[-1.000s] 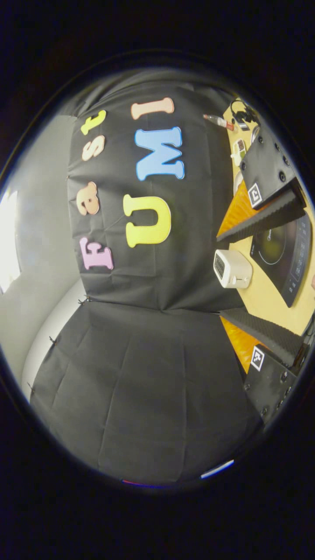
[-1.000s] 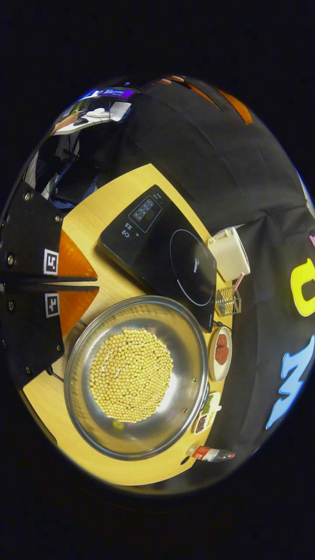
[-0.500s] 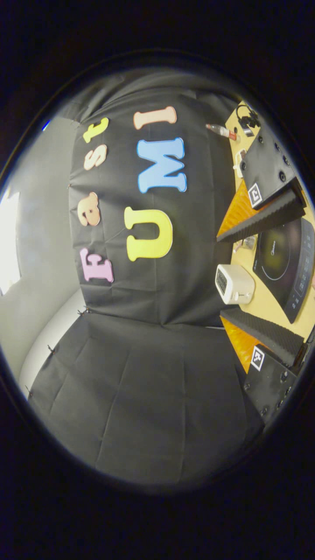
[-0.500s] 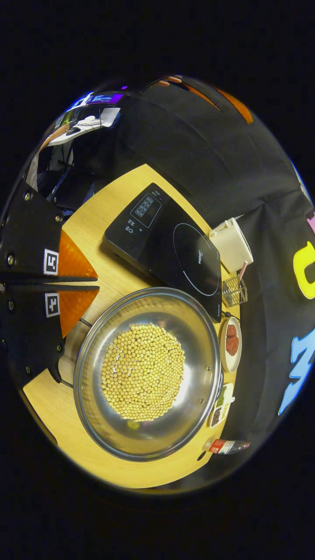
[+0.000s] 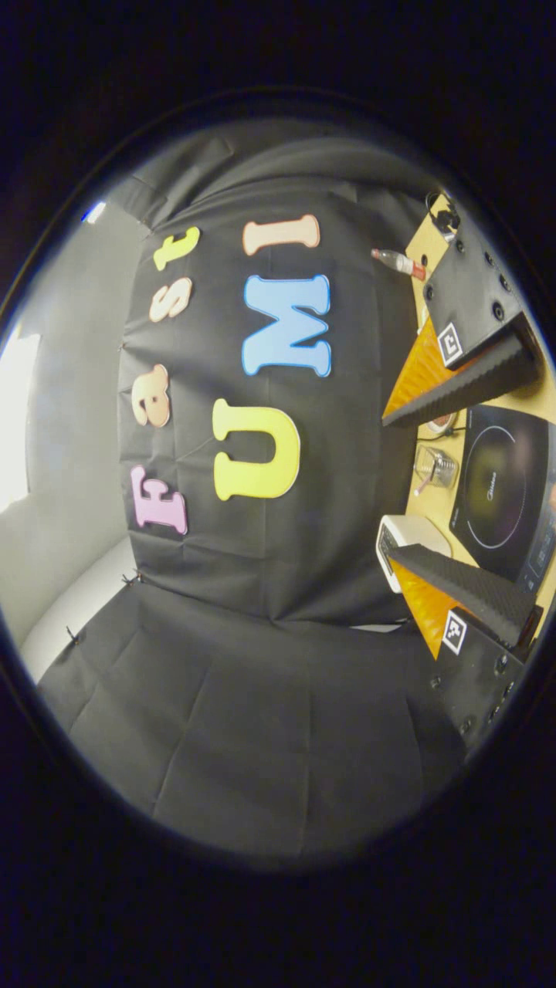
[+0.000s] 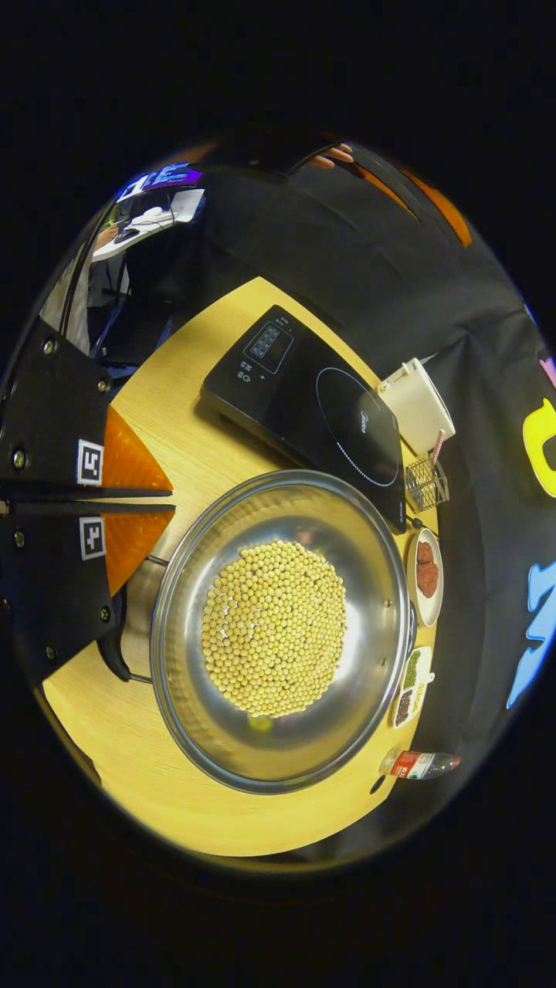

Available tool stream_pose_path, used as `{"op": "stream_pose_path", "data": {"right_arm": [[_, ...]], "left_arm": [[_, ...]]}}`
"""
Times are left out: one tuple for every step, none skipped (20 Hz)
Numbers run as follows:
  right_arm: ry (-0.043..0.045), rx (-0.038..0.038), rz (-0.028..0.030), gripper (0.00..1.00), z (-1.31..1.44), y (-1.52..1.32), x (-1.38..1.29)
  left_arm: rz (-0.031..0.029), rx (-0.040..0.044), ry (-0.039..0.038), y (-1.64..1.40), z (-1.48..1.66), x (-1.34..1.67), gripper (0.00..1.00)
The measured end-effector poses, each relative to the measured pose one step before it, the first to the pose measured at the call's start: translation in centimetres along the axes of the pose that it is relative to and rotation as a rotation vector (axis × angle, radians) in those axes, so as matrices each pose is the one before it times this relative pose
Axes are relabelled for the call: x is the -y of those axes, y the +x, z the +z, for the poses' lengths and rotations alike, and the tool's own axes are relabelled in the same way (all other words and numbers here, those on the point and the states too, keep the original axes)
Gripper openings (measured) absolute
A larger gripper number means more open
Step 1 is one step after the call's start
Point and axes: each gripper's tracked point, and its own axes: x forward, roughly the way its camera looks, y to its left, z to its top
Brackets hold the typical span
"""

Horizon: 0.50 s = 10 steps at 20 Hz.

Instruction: First push the handle of the pot to place it horizontally, then grasp the pot with both hands and set it on the induction cooktop.

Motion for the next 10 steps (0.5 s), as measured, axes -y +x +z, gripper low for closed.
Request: {"op": "stream_pose_path", "data": {"right_arm": [[0.00447,-0.00087,-0.01105,0.01,-0.079,-0.092,0.339],[0.00181,0.00129,-0.01098,0.01,0.042,-0.096,0.344],[0.00040,0.00340,-0.00943,0.01,-0.016,-0.081,0.341],[0.00237,0.00128,-0.01133,0.01,-0.057,-0.183,0.400],[0.00688,0.00368,-0.01299,0.01,-0.111,-0.140,0.415],[0.01158,0.00345,-0.01232,0.01,0.031,-0.085,0.440],[0.01397,0.00149,-0.01033,0.01,-0.227,-0.177,0.406],[0.01261,-0.00115,-0.00774,0.01,-0.143,-0.210,0.349],[0.00746,0.00093,-0.00611,0.01,-0.031,-0.061,0.392],[0.00422,-0.00101,-0.00962,0.01,-0.002,-0.066,0.445]], "left_arm": [[-0.01612,-0.00205,-0.00672,0.684,-0.221,0.436,0.94],[-0.01693,-0.00115,-0.00600,0.573,-0.195,0.310,0.99],[-0.01526,-0.00164,-0.00592,0.670,-0.380,0.311,0.99],[-0.01607,-0.00638,-0.00876,0.554,-0.434,0.221,1.00],[-0.01725,-0.00893,-0.00962,0.578,-0.463,0.397,0.99],[-0.01223,-0.01015,-0.00727,0.516,-0.300,0.338,1.00],[-0.00806,-0.00882,-0.00458,0.410,-0.429,0.192,0.99],[-0.00605,-0.00373,-0.00551,0.288,-0.024,0.180,1.00],[-0.01057,0.00558,-0.00954,0.238,0.222,0.455,1.00],[-0.01307,0.00769,-0.00826,0.142,0.301,0.565,1.00]]}}
